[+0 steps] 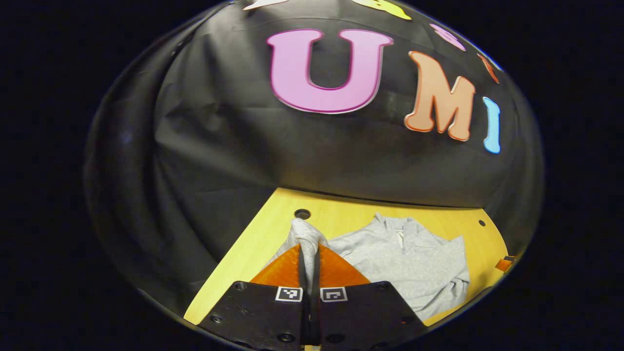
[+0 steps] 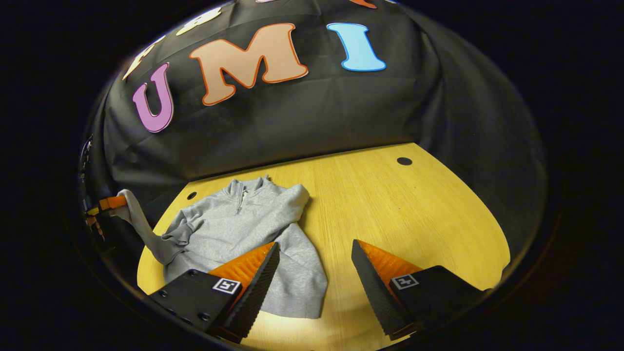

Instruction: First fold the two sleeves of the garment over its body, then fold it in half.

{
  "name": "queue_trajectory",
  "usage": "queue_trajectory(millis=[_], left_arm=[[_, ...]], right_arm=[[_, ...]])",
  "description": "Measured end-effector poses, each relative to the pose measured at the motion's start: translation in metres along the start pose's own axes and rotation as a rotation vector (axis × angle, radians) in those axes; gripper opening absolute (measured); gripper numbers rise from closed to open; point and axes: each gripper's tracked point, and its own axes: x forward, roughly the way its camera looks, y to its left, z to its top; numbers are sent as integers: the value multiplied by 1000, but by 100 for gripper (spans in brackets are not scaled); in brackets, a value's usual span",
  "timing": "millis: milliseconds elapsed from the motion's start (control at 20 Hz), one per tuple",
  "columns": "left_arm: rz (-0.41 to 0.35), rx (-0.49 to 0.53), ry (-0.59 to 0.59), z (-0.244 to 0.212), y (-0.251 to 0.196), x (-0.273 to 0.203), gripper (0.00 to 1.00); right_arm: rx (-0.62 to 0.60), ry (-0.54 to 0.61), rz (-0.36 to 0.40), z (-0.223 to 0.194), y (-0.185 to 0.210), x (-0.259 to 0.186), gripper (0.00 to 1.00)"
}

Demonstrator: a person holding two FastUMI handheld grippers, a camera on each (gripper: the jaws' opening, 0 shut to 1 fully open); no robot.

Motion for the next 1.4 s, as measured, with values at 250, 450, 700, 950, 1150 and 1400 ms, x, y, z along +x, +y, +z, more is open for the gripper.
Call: queue_trajectory(millis=[250, 450, 700, 950, 1150, 1400], left_arm=[[-142, 76, -11, 12, -84, 17, 0], [-262, 115, -7, 12, -150, 22, 0], [-368, 138, 26, -4, -216, 28, 0], [-403, 166, 82, -36, -257, 40, 0], [-427, 197, 156, -70, -282, 49, 0], [-483, 255, 239, -107, -306, 51, 8]], right_arm=[[1, -9, -48, -3, -28, -19, 96], [7, 4, -80, -13, -48, -31, 96], [24, 11, -117, -24, -73, -48, 96], [38, 27, -134, -36, -91, -61, 96], [40, 37, -138, -45, -100, -69, 96], [39, 51, -125, -52, -98, -71, 96]])
